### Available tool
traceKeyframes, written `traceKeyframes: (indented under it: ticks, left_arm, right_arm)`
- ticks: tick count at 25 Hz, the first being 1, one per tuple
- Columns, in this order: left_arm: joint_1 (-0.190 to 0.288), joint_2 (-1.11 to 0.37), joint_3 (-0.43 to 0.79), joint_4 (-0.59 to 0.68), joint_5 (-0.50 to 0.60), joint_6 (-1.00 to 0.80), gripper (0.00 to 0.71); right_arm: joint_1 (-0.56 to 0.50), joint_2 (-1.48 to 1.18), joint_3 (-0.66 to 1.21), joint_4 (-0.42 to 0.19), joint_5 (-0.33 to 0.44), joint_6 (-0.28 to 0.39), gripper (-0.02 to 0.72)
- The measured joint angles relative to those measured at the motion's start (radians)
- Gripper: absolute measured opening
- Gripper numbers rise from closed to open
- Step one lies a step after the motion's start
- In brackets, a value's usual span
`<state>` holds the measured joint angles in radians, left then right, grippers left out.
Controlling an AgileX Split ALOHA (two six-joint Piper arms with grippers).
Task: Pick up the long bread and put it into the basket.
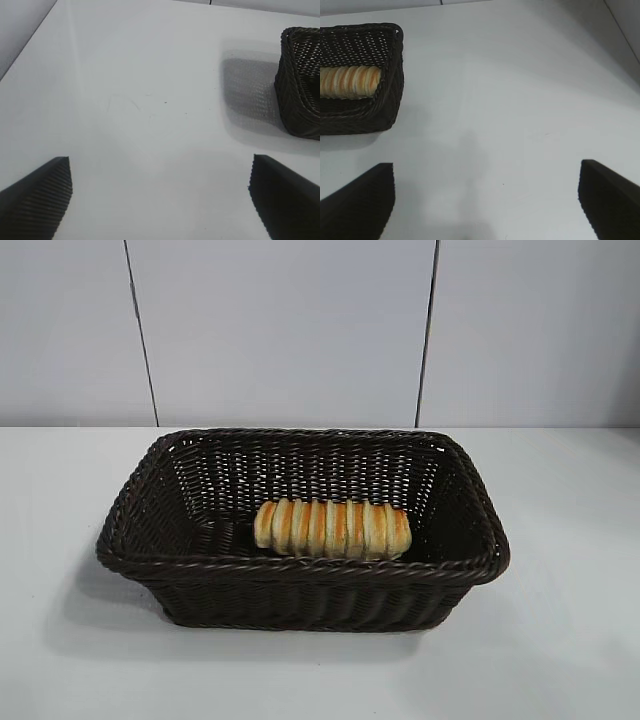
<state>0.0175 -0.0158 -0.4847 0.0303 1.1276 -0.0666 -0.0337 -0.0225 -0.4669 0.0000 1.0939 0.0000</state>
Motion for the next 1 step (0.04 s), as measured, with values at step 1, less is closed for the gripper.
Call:
traceKeyframes:
  ticks: [1]
  left_arm:
    - [0.0,0.0,0.0,0.0,0.0,0.0,0.694]
  right_arm:
    - [0.0,0.0,0.0,0.0,-0.002,0.0,0.694]
